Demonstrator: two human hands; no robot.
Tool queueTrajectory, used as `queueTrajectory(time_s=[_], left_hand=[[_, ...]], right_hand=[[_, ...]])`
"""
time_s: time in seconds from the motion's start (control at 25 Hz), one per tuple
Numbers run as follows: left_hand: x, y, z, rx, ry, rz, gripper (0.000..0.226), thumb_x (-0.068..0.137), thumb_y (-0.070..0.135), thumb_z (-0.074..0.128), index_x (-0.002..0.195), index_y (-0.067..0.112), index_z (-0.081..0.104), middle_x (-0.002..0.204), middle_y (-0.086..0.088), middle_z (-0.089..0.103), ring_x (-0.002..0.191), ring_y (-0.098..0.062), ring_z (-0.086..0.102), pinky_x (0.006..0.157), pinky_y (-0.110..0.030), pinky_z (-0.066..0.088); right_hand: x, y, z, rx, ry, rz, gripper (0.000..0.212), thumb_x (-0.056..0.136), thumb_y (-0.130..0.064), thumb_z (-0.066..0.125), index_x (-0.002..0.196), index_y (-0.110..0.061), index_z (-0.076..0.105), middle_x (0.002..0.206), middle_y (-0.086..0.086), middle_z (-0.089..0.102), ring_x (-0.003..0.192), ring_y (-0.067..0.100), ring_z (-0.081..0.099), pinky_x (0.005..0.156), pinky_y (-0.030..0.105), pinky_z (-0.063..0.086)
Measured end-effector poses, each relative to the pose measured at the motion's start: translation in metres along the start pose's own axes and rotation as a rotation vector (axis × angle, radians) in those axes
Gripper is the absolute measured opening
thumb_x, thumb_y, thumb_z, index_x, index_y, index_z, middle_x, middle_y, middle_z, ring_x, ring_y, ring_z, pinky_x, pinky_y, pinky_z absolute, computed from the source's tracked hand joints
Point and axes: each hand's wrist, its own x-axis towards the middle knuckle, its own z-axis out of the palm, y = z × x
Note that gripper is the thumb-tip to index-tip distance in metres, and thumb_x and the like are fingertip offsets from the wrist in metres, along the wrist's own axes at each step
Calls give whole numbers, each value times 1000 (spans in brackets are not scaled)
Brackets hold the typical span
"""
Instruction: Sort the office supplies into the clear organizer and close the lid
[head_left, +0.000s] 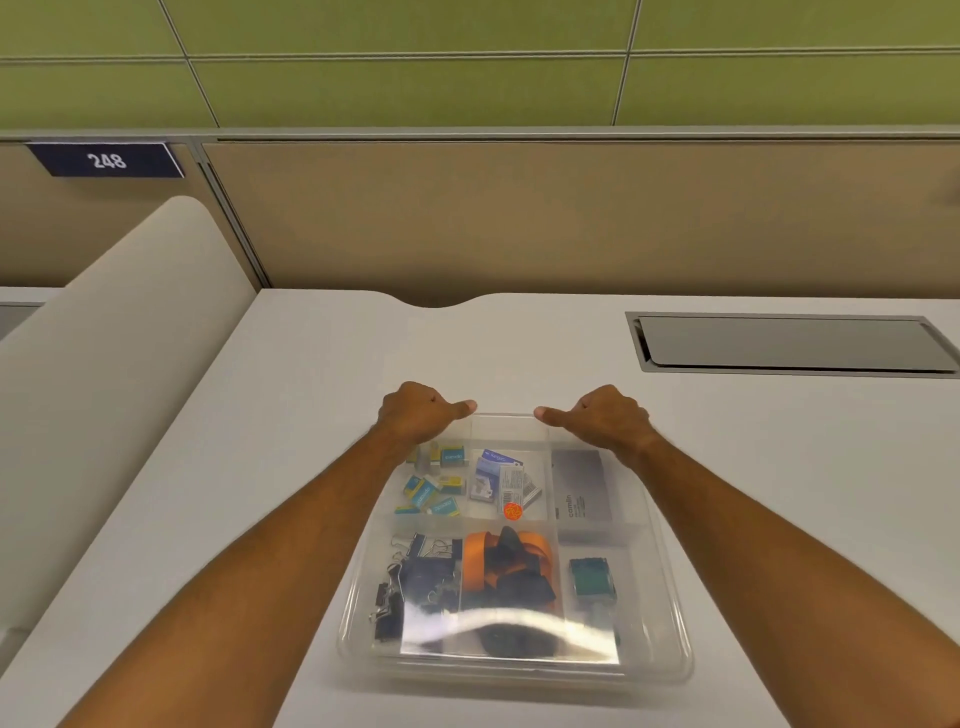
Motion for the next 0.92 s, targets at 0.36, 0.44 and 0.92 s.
queueTrajectory(time_s=[0.36, 0.44, 0.92], left_hand=[[5, 0, 7, 93, 68, -84, 59, 71, 60, 72, 93, 6, 66, 102, -12, 67, 100, -31, 61, 98, -51, 46], [4, -1, 7, 80, 73, -71, 56, 72, 58, 72, 94, 6, 65, 103, -11, 67, 100, -30, 61, 98, -50, 46], [-42, -22, -3, 445, 206, 219, 89, 73, 77, 52, 143, 25, 35, 154, -8, 30, 139, -31, 31, 110, -48, 31]], right_hand=[[2, 1, 8, 11, 33, 66, 74, 60, -83, 59, 83, -13, 51, 99, 15, 63, 106, 37, 59, 93, 52, 40], [1, 1, 7, 2, 33, 51, 69, 63, -82, 59, 74, -15, 49, 93, 13, 60, 96, 34, 58, 91, 51, 41], [-56, -3, -1, -117, 306, -187, 72, 80, -71, 52, 134, -24, 49, 140, 5, 52, 129, 28, 46, 104, 49, 34]])
